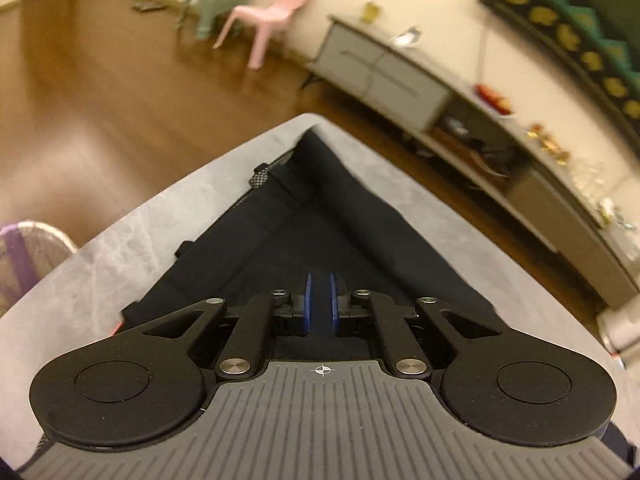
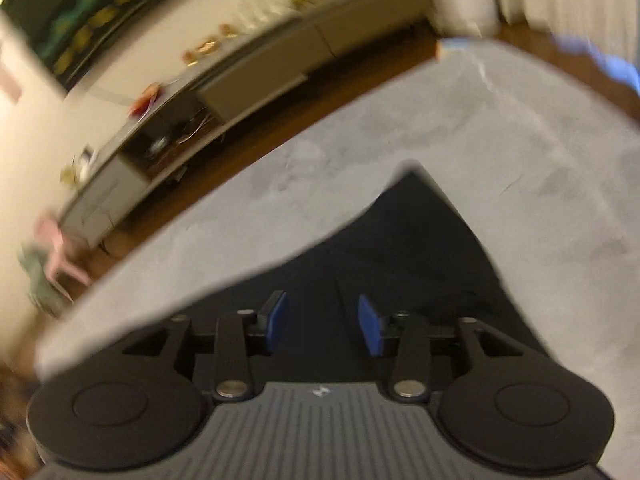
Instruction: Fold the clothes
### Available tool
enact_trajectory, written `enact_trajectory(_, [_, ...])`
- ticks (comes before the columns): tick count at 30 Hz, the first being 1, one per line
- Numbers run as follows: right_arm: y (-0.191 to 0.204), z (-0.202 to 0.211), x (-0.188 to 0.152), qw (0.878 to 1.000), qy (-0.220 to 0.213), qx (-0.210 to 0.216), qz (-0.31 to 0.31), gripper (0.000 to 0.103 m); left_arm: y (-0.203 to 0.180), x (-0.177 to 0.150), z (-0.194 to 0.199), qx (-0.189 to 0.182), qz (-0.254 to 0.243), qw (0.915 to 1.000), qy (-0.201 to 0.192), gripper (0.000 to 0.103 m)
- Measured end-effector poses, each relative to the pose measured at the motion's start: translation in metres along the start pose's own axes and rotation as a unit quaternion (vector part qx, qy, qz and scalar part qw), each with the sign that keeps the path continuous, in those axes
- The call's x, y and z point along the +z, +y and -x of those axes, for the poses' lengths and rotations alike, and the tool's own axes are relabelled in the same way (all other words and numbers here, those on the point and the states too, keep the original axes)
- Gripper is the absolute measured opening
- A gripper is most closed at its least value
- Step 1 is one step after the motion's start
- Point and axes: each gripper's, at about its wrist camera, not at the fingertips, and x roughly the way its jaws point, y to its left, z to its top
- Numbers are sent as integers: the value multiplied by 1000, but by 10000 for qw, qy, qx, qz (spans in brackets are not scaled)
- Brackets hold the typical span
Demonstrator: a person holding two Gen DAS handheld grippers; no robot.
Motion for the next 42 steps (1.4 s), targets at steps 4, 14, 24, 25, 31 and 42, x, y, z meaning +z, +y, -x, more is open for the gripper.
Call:
enact_trajectory(4, [9,12,-47,9926,-158,-427,1128,51,12,-26,20,-203,-273,9994,13,0])
enact_trajectory(14, [0,-18,-39,9671,-272,-1461,2065,49,59,-82,19,-97,312,9971,685,1])
enact_trajectory(24, [-17,15,4,9484,-1994,-2377,650,43,71,-86,70,-674,509,9963,174,8])
enact_trajectory(25, [-9,20,0,9562,-1860,-2130,756,45,72,-87,81,-868,511,9949,68,9])
enact_trajectory(31, [52,16,-33,9788,-735,-854,1713,50,92,-95,114,-1120,542,9920,-225,12])
enact_trajectory(42, [-1,-38,-5,9787,-396,-1687,1099,48,110,-93,118,-1071,746,9914,-22,15])
